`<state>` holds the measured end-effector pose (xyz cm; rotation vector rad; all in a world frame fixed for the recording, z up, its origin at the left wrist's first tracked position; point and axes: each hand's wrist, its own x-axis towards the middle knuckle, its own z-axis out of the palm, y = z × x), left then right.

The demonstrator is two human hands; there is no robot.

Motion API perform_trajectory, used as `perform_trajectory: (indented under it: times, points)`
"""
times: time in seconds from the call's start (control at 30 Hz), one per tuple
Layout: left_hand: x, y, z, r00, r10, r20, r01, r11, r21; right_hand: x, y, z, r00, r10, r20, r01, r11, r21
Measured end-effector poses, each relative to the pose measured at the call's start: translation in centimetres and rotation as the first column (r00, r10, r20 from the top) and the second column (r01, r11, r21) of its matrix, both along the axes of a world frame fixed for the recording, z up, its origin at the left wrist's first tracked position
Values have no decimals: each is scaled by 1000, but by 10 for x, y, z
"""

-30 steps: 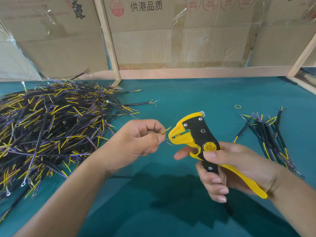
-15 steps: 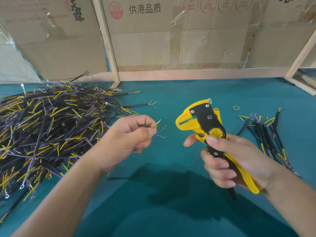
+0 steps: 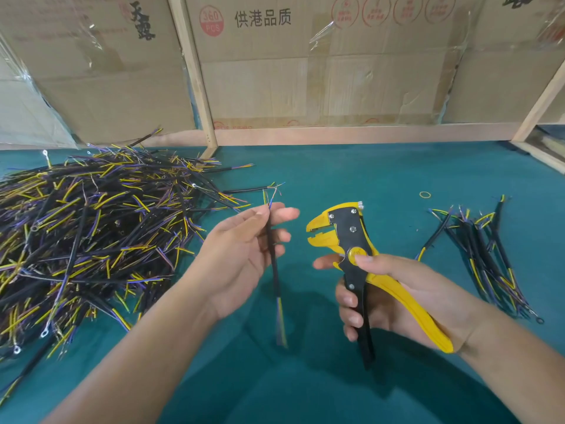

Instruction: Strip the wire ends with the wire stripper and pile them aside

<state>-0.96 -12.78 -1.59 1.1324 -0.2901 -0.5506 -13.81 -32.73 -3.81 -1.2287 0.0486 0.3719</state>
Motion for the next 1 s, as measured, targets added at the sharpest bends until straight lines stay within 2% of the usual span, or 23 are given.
perform_trajectory:
  times: [0.17,0.27,0.33,0.37,0.4,0.43,0.47,0.5,0.53,0.67,0.8,1.0]
  points:
    - [4,0,-9,997,26,-72,-24,999,31,3,3,-5,997,20,-68,-20,1000,10]
    - [7,1,-14,995,72,-67,-65,992,104,8,4,-4,989,65,-132,-52,994,99]
    - [8,0,-15,997,75,-21,-71,985,155,10,5,-4,987,60,-152,-43,993,114]
    - [9,1,-18,992,80,92,-102,961,257,11,5,-4,986,51,-161,-33,993,110]
    - [11,2,-21,955,58,292,-184,885,428,11,4,-4,984,44,-171,-26,994,107]
    - [15,4,-25,866,-32,499,-312,746,589,11,3,-4,983,43,-181,-24,994,105]
    - [18,6,-28,773,-147,617,-424,604,675,11,3,-3,980,44,-192,-24,994,105]
    - [20,6,-30,736,-213,643,-461,537,706,11,2,-3,978,45,-206,-24,994,105]
    - [20,6,-30,756,-228,614,-419,551,721,11,1,-3,975,45,-217,-22,994,103]
    - [19,1,-30,894,-148,422,-193,725,662,11,0,-3,969,54,-242,-29,994,107]
    - [8,1,-14,971,-120,208,26,913,407,10,0,-3,962,44,-270,-10,992,128]
    - [-16,-42,36,961,-203,188,147,951,273,10,4,-2,948,35,-317,43,971,234]
